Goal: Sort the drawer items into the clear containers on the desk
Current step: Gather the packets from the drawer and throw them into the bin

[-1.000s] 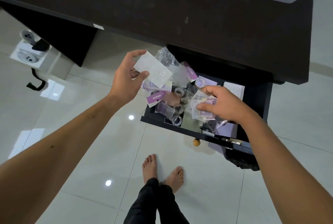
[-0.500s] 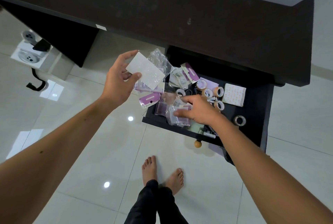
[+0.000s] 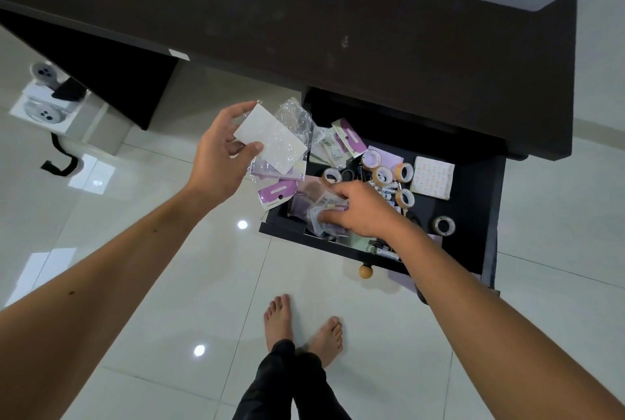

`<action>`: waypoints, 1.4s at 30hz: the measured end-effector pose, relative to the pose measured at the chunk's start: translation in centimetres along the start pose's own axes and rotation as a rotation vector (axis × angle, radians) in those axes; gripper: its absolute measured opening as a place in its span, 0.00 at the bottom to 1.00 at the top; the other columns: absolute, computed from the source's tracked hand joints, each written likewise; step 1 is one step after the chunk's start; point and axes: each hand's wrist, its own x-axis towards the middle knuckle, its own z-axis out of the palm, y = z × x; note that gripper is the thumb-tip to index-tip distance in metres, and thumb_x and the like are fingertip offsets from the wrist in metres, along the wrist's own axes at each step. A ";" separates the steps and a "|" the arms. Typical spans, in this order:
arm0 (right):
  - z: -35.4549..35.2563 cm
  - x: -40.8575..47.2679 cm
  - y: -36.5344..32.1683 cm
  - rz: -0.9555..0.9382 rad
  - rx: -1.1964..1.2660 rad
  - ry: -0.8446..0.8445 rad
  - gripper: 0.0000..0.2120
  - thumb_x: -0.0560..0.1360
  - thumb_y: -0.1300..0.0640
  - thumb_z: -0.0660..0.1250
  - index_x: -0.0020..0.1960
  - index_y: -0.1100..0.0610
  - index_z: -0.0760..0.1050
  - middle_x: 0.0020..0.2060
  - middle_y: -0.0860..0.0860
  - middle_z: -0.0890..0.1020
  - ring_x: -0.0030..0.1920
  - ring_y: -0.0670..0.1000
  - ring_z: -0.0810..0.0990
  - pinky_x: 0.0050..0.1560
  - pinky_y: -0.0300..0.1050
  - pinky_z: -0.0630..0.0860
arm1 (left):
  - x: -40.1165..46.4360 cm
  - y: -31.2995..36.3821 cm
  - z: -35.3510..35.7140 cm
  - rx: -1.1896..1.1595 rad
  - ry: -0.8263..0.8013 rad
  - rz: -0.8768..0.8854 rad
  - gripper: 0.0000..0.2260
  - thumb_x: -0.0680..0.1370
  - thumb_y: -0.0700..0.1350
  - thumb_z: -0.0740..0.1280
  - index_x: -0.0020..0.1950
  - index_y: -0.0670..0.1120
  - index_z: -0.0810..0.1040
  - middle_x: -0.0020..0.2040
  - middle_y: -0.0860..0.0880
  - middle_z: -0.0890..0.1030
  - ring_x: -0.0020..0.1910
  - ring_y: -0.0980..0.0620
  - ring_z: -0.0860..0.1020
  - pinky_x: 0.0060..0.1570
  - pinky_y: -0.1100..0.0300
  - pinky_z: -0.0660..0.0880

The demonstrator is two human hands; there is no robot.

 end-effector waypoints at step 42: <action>-4.7 2.5 0.3 0.136 0.275 0.428 0.21 0.72 0.55 0.82 0.60 0.53 0.76 0.50 0.44 0.80 0.51 0.43 0.79 0.45 0.38 0.72 | 0.8 -0.3 0.1 0.001 -0.074 -0.056 0.27 0.80 0.36 0.73 0.74 0.58 0.73 0.60 0.56 0.83 0.47 0.49 0.85 0.51 0.58 0.80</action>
